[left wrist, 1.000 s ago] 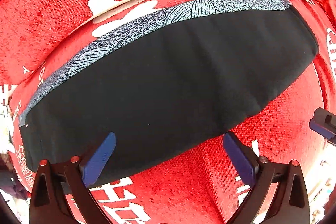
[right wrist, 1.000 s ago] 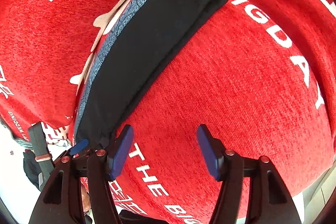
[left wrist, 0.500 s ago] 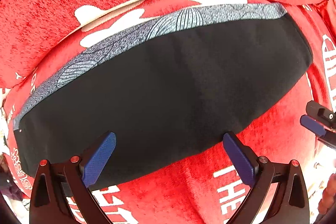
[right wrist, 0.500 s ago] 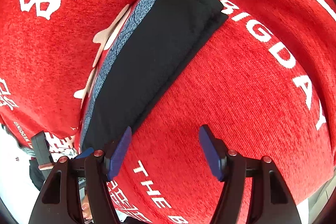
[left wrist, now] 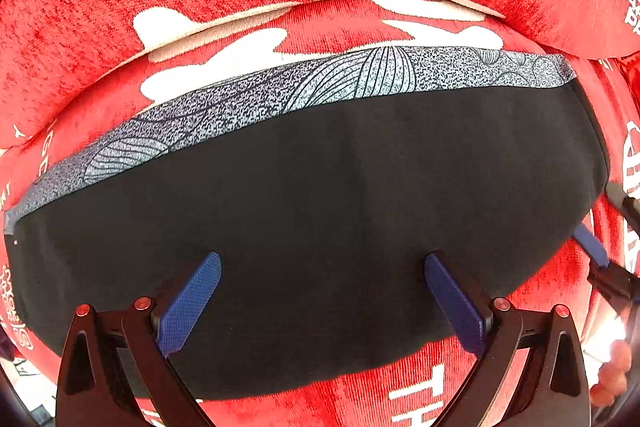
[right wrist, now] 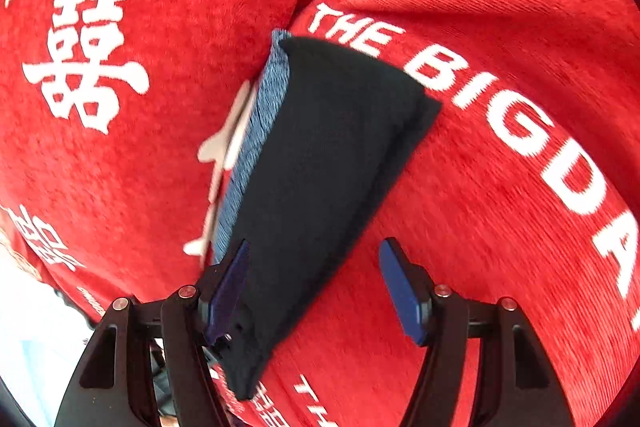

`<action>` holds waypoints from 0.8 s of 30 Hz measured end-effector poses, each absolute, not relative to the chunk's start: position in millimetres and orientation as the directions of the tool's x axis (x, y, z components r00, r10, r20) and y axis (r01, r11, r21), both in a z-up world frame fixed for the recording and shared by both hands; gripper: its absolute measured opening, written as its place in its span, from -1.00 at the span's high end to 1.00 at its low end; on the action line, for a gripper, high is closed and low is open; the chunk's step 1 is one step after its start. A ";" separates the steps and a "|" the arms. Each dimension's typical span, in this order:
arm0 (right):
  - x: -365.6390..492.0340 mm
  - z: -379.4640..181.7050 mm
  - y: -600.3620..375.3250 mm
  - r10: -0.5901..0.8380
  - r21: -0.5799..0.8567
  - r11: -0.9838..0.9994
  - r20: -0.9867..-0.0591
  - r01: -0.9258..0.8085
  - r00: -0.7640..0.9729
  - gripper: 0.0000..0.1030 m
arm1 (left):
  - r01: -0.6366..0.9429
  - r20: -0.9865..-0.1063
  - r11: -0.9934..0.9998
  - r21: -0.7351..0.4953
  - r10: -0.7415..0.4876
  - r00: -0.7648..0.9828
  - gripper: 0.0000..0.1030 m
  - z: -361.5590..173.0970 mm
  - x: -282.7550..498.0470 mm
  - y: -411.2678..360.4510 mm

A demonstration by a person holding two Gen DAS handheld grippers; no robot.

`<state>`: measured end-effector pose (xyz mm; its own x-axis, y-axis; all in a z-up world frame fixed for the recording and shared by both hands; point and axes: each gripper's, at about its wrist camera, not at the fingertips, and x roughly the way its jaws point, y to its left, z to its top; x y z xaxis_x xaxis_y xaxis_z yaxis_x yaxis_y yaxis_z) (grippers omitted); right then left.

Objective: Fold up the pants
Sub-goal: 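Grasp the trouser hems with the right gripper and lift them up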

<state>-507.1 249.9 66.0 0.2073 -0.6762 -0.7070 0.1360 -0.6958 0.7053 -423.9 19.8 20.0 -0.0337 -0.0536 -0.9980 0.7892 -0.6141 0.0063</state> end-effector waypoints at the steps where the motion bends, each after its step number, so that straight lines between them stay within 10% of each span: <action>1: -511.5 64.0 249.3 -0.696 0.721 -0.681 -0.692 0.129 0.192 -0.37 | 0.787 -0.998 -0.617 0.007 -0.057 -0.036 -0.99 19.9 -425.3 20.2; 5: -524.7 58.5 245.4 -0.737 0.747 -0.660 -0.664 0.078 0.130 -0.35 | 0.790 -0.998 -0.613 -0.003 -0.051 -0.044 -0.99 16.5 -429.8 22.5; 10: -529.9 41.8 236.7 -0.762 0.769 -0.638 -0.624 -0.041 0.171 0.71 | 0.790 -0.998 -0.612 -0.040 -0.007 -0.056 -0.77 20.6 -430.4 14.3; 12: -529.7 47.9 234.1 -0.775 0.784 -0.620 -0.608 -0.026 0.174 0.73 | 0.789 -0.995 -0.613 -0.044 -0.041 -0.087 -0.20 36.3 -431.0 4.3; 24: -504.4 136.0 185.8 -0.773 0.801 -0.508 -0.586 0.318 0.243 0.73 | 0.773 -0.973 -0.630 0.076 -0.215 -0.080 -0.18 26.0 -494.9 -2.8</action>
<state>-504.4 185.8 136.0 0.2432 -0.7727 -0.5864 0.3175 -0.5078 0.8008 -494.9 -2.8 26.0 -0.0795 -0.2152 -0.9733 0.7731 -0.6297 0.0761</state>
